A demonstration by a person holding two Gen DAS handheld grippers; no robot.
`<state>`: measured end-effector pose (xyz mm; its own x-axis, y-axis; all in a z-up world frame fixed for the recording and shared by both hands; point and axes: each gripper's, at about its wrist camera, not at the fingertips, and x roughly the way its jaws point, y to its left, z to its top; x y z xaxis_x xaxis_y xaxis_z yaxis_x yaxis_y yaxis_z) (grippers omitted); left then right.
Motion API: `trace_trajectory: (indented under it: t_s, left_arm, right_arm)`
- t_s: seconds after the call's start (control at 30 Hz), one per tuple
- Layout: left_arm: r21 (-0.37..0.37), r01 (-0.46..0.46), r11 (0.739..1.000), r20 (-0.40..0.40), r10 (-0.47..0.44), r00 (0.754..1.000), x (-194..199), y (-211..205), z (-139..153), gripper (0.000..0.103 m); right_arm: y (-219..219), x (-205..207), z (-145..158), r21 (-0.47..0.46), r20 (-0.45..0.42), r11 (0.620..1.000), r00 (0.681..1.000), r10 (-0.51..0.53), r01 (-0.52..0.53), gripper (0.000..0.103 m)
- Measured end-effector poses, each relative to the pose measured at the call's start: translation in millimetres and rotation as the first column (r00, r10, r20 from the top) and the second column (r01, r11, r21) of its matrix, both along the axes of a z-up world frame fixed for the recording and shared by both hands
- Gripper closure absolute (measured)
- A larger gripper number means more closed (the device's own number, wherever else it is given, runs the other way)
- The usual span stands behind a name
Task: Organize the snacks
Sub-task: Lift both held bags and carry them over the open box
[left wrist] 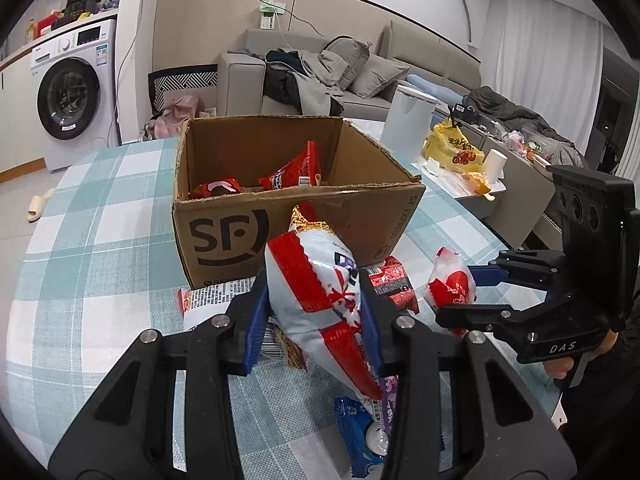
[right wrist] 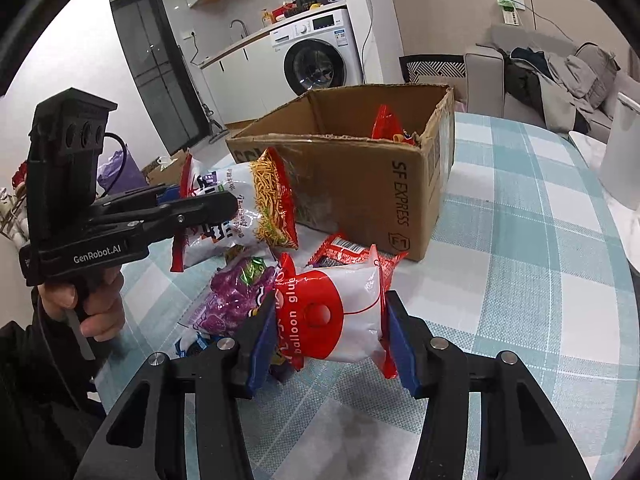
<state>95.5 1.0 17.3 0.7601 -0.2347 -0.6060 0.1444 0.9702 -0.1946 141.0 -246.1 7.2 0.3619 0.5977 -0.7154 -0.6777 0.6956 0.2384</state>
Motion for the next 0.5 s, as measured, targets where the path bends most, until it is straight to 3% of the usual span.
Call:
trace_trajectory:
  t_s: [0.5]
  left_arm:
    - [-0.02, -0.028, 0.999, 0.049, 0.029, 0.998, -12, 9, 21, 0.066]
  right_arm:
    - [-3, 2, 16, 0.077, 0.02, 0.995, 0.997, -0.072, 0.07, 0.051]
